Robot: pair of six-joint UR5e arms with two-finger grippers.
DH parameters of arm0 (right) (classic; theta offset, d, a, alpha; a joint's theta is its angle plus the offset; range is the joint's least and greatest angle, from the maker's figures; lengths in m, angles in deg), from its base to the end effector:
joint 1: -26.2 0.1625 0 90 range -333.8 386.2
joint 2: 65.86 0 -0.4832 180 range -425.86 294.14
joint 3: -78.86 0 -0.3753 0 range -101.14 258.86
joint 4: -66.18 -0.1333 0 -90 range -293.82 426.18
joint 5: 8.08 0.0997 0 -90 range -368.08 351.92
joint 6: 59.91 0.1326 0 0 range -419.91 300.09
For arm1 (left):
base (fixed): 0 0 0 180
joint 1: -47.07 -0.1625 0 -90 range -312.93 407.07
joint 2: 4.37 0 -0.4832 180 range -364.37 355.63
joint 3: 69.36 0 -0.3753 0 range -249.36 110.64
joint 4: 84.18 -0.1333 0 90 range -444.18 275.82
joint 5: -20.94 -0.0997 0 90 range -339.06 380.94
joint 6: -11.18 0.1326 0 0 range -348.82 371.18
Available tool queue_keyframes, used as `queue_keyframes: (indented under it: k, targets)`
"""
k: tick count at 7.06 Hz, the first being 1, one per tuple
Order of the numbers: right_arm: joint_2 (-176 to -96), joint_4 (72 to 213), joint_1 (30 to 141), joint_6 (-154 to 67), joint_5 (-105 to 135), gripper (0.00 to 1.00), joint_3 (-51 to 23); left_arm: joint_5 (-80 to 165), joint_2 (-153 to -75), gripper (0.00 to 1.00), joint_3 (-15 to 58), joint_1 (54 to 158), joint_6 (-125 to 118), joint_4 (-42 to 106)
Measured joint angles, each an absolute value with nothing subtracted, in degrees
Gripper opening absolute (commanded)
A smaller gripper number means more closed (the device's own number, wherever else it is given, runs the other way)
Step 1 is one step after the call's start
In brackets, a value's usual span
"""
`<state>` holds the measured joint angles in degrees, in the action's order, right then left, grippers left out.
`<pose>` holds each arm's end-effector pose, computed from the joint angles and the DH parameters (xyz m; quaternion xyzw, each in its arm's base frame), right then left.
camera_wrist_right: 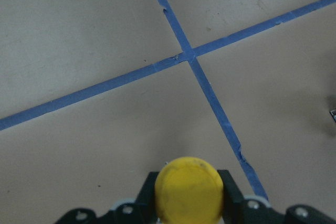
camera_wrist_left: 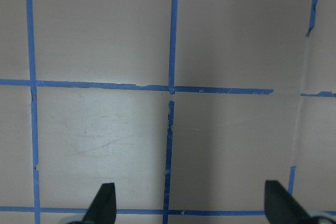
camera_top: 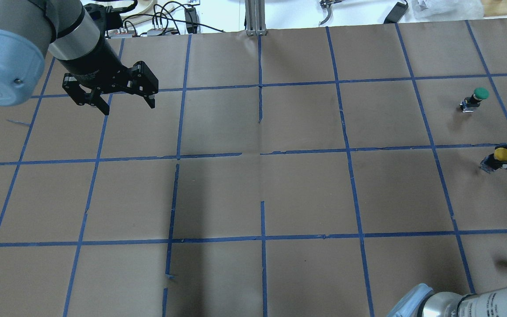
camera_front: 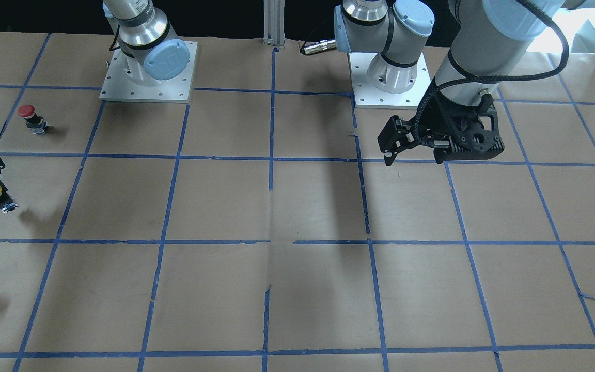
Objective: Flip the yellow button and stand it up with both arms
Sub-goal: 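Carry the button with the right gripper and lower it upright onto the table, then open the right gripper and lift it off the standing button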
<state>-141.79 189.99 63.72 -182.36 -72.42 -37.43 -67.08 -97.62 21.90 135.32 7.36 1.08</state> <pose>-0.2716 -0.4490 0.2580 -0.5477 0.8048 -0.2190 0.0655 -0.1225 -0.5057 0.4833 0.0485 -0.9987 0.0017 0.0173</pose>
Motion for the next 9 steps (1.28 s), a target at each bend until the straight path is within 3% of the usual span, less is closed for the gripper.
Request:
queue_keyframes:
  k: [1,2,3,6,9]
  targets:
    - [-141.0,190.0,63.4,-183.7,-72.1,0.54,-37.4,-67.8,-97.5,1.00,21.8,135.3,7.3,1.1]
    - [-140.7,189.9,63.2,-184.2,-72.1,0.89,-37.4,-68.0,-97.3,1.00,21.6,135.3,7.2,1.2]
    - [-140.6,189.9,63.1,-184.2,-72.1,0.99,-37.4,-68.0,-97.2,1.00,21.3,135.4,7.2,1.3]
    - [-141.6,189.6,62.9,-180.0,-72.3,0.99,-37.0,-68.1,-97.1,1.00,21.1,135.9,7.4,1.7]
    - [-151.6,184.5,64.6,-158.7,-76.3,1.00,-36.9,-68.1,-97.0,1.00,21.0,135.9,7.6,1.7]
